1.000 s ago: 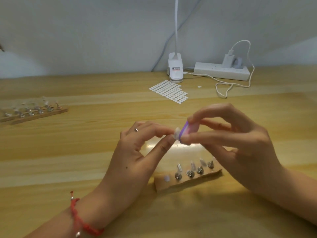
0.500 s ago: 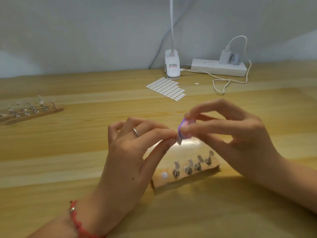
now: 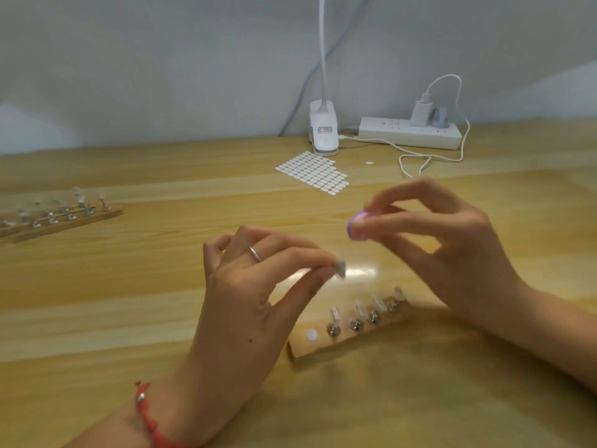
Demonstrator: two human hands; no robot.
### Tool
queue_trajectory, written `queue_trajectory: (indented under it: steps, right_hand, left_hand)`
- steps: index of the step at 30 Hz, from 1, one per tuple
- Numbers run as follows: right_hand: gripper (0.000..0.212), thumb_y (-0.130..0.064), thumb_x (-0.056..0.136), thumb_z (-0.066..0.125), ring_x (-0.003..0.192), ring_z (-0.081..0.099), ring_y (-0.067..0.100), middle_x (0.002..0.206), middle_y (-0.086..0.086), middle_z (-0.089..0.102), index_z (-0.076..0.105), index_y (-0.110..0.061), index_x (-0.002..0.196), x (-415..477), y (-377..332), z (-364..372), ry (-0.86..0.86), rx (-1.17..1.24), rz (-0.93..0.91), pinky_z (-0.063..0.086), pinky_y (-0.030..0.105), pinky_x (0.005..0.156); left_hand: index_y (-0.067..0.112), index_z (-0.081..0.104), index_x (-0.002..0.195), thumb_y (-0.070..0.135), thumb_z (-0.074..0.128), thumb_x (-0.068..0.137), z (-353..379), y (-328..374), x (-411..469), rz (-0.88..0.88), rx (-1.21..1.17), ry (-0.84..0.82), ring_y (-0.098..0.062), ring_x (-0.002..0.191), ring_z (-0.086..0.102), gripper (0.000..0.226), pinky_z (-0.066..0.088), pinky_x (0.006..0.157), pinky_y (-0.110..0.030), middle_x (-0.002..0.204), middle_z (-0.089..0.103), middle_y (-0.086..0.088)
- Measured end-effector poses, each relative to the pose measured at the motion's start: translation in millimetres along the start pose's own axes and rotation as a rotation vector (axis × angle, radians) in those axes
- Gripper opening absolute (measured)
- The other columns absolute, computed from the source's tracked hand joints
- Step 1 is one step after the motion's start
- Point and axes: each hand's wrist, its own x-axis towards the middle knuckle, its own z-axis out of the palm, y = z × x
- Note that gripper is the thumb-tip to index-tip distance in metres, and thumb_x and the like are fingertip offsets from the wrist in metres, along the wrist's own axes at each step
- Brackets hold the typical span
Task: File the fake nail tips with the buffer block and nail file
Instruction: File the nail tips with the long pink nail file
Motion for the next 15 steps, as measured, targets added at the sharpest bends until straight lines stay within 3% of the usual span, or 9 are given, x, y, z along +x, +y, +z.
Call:
queue_trajectory:
  steps: [4, 6, 7, 11, 15]
  right_hand:
    - [0.026, -0.005, 0.085, 0.071, 0.098, 0.065, 0.013, 0.103, 0.012, 0.063, 0.068, -0.014, 0.108, 0.5, -0.5, -5.3, 0.08, -0.009, 0.013, 0.052, 0.028, 0.09]
    - [0.024, -0.002, 0.089, 0.067, 0.104, 0.064, 0.014, 0.107, 0.012, 0.06, 0.066, -0.012, 0.11, -4.9, -10.1, -0.4, 0.033, 0.051, -0.075, 0.051, 0.029, 0.095]
    - [0.023, -0.001, 0.09, 0.065, 0.107, 0.062, 0.019, 0.109, 0.008, 0.059, 0.067, -0.013, 0.11, -7.5, -14.9, 3.1, 0.002, 0.04, -0.127, 0.052, 0.033, 0.096]
    - [0.018, -0.009, 0.099, 0.061, 0.109, 0.058, 0.023, 0.116, 0.001, 0.055, 0.072, -0.015, 0.111, -12.3, -22.8, 12.3, -0.067, -0.118, -0.275, 0.05, 0.036, 0.092]
    - [0.017, -0.014, 0.1, 0.059, 0.109, 0.054, 0.019, 0.114, 0.0, 0.054, 0.073, -0.01, 0.108, -3.3, -16.3, 4.8, -0.06, -0.201, -0.282, 0.045, 0.029, 0.098]
  left_hand:
    - [0.04, 0.07, 0.082, 0.043, 0.069, 0.081, -0.3, -2.5, 2.0, -0.196, -0.21, 0.008, -0.008, 0.101, 0.06, 0.003, 0.037, 0.092, -0.03, 0.093, 0.068, 0.021]
    - [0.034, 0.075, 0.078, 0.042, 0.077, 0.075, -1.7, -5.5, 4.5, -0.36, -0.396, 0.0, -0.001, 0.094, 0.062, 0.008, 0.04, 0.083, -0.014, 0.089, 0.07, 0.018]
    - [0.032, 0.077, 0.078, 0.041, 0.08, 0.071, -2.4, -6.6, 5.9, -0.419, -0.474, -0.022, 0.0, 0.088, 0.063, 0.011, 0.042, 0.079, -0.013, 0.087, 0.072, 0.016]
    - [0.025, 0.079, 0.084, 0.039, 0.077, 0.063, -3.5, -7.5, 7.5, -0.51, -0.681, -0.134, -0.017, 0.089, 0.069, 0.026, 0.049, 0.082, -0.044, 0.089, 0.076, 0.005]
    - [0.019, 0.079, 0.088, 0.038, 0.073, 0.063, -4.3, -10.4, 8.2, -0.551, -0.752, -0.186, -0.026, 0.094, 0.066, 0.032, 0.046, 0.081, -0.029, 0.094, 0.076, 0.001]
